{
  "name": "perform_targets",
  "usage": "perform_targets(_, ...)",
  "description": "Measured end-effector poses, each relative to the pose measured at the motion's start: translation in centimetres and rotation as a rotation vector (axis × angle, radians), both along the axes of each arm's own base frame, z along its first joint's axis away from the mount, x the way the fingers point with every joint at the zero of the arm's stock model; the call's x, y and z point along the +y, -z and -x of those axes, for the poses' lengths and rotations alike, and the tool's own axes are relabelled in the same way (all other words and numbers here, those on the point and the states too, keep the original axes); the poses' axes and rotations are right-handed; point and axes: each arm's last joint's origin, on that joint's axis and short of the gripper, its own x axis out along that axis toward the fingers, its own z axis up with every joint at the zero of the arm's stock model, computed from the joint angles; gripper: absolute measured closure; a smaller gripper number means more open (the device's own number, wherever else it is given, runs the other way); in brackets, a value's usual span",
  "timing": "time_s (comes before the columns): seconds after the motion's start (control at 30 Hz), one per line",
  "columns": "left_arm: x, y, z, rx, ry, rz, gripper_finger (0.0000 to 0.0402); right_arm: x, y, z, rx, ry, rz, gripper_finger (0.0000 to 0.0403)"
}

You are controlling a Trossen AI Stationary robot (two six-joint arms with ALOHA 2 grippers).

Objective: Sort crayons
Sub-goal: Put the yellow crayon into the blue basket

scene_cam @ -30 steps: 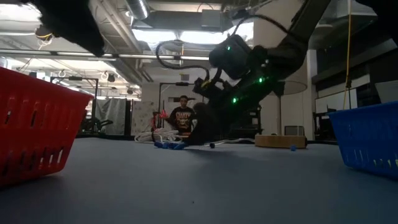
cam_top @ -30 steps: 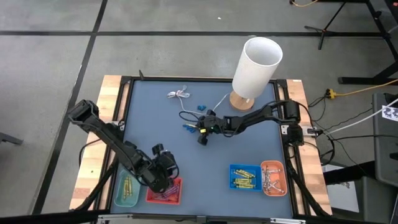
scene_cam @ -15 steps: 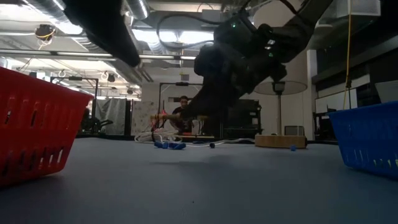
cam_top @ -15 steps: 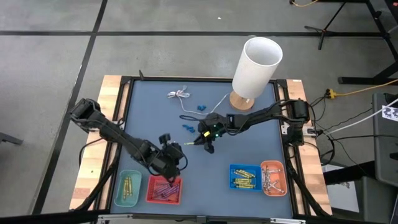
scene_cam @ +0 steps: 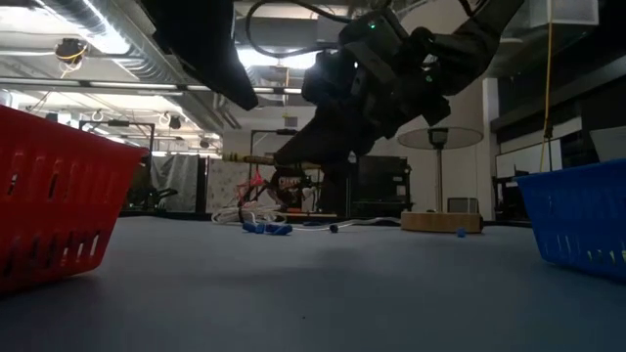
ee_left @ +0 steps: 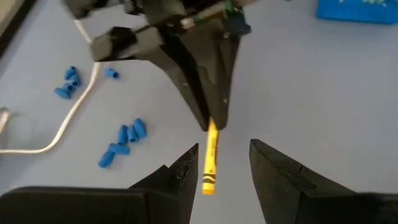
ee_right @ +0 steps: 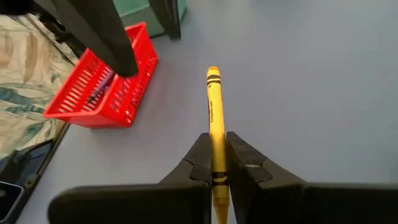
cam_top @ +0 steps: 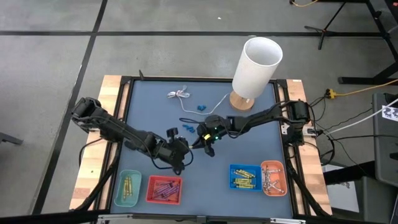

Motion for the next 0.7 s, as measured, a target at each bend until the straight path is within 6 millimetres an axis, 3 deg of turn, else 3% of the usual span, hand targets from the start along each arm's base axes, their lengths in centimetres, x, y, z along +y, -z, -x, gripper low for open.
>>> perform_targets(0.7,0.3,0.1,-0.2,0.035,0.054,0.036,0.0274,0.3,-1.5,-0.5,-0.164,-0.128,-0.061,0.0381)
